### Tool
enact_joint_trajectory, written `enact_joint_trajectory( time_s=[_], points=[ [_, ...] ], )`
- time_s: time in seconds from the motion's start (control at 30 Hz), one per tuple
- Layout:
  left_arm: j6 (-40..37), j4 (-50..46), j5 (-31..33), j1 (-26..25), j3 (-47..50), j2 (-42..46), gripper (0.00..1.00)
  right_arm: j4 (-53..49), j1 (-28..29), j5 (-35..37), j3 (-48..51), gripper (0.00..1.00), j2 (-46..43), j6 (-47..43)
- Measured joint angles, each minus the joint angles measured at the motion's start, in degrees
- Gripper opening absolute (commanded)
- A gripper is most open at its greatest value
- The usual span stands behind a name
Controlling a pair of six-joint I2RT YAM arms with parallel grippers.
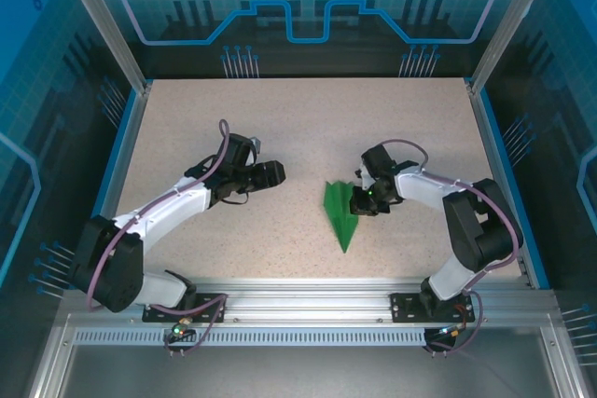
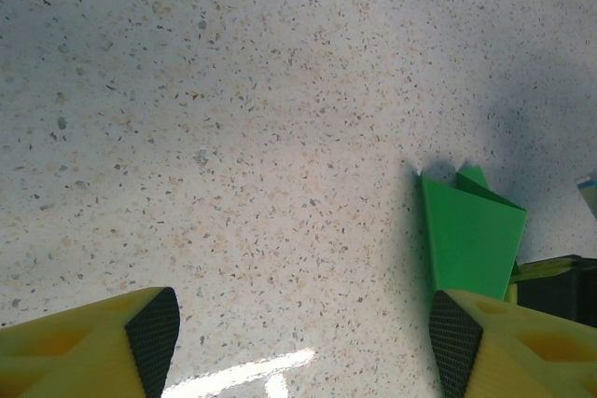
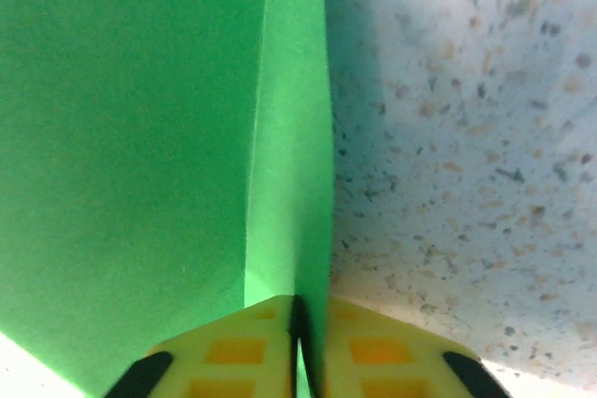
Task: Fold a paper plane with a square sheet of paper (fold left side to right side)
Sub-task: Place the paper plane at the center of the table, then pick up the paper plane at the center of the table.
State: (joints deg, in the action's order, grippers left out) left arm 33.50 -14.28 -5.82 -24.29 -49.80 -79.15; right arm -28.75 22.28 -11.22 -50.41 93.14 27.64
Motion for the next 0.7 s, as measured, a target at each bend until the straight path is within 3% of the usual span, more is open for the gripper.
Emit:
enact_joint_trajectory(
  time_s=[0.23,0.43,0.53,0.7],
  points=[
    [-0.2,0.0,0.0,0.2,-1.0,-0.1,0.79,-4.0,-0.1,2.9,-2.8,0.58,-5.4,-2.1],
    [-0.5,0.2,0.0,0.2,-1.0,-0.1,0.84,-8.3,-0.1,1.9,-2.4,0.77,-15.0,-4.6],
    [-0.5,1.0,0.0,0.2,-1.0,0.3,0.86,-8.2,0.0,-1.2,1.0,0.82,-17.6,-5.5],
    [-0.5,1.7,0.0,0.3,-1.0,0.9,0.87,-7.7,1.2,-5.9,5.9,0.81,-16.1,-5.7]
  ],
)
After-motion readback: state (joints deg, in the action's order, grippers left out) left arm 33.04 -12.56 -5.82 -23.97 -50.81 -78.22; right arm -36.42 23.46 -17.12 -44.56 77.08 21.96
